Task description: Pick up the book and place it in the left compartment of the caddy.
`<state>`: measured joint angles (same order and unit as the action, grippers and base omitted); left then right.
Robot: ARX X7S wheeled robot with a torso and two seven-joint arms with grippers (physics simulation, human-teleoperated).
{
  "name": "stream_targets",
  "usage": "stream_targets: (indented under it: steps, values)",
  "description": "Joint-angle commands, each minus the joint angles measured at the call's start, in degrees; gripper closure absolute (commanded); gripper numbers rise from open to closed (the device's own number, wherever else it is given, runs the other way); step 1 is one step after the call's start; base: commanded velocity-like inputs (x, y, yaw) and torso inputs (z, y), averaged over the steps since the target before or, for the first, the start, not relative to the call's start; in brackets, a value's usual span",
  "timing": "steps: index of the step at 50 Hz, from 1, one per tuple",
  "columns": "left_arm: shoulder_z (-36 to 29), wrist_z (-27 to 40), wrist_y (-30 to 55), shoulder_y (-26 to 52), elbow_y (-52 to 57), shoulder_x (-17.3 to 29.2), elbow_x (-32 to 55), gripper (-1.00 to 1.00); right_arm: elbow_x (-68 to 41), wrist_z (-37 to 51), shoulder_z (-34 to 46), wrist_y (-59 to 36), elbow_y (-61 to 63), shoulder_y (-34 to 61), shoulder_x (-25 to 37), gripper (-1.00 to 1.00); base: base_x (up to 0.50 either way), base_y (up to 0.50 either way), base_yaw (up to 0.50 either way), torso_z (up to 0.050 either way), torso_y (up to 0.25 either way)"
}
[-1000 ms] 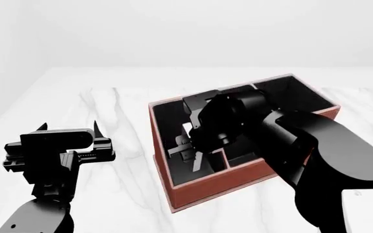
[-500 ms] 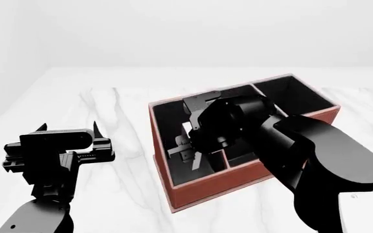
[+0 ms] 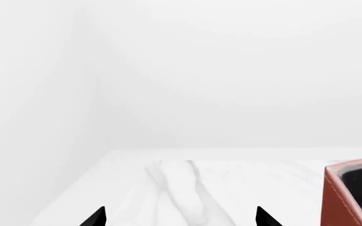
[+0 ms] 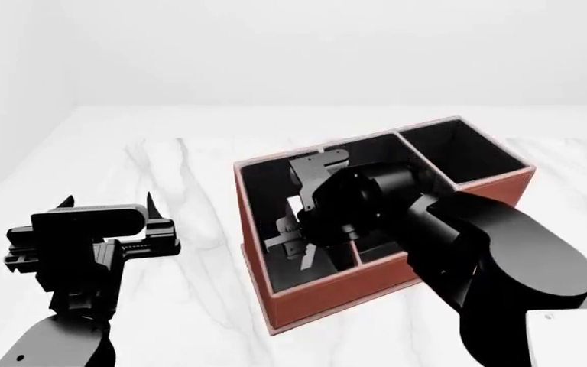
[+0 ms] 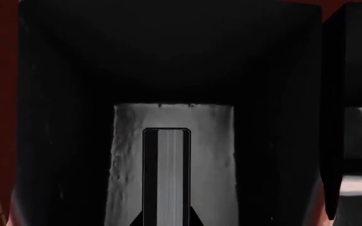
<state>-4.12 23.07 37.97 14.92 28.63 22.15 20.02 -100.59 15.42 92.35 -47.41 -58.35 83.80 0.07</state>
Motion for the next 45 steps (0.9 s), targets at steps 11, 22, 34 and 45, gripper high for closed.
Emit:
stream_targets:
  steps: [11,22,34,45]
  values:
    - [-0.1,0.2,-0.1,0.0,-0.1,0.3,0.3,-1.0,3.1,-0.5,-1.4,1.1,-0.1,-0.2,-0.1,1.0,0.0,0.0,0.0,0.001,0.001]
    - [0.1,0.3,0.0,-0.1,0.2,0.5,0.6,-1.0,3.0,-0.8,-1.4,0.7,0.0,0.1,-0.1,-1.0,0.0,0.0,0.0,0.0,0.001]
    - [0.0,0.4,-0.4,-0.4,0.1,0.6,0.6,-1.0,2.3,-0.3,-1.4,0.9,0.2,0.4,-0.1,-1.0,0.0,0.0,0.0,0.0,0.0]
    - [0.1,0.5,-0.5,-0.5,0.1,0.7,0.9,-1.0,2.6,0.3,-1.4,0.6,0.3,1.8,-0.1,-1.0,0.0,0.0,0.0,0.0,0.0]
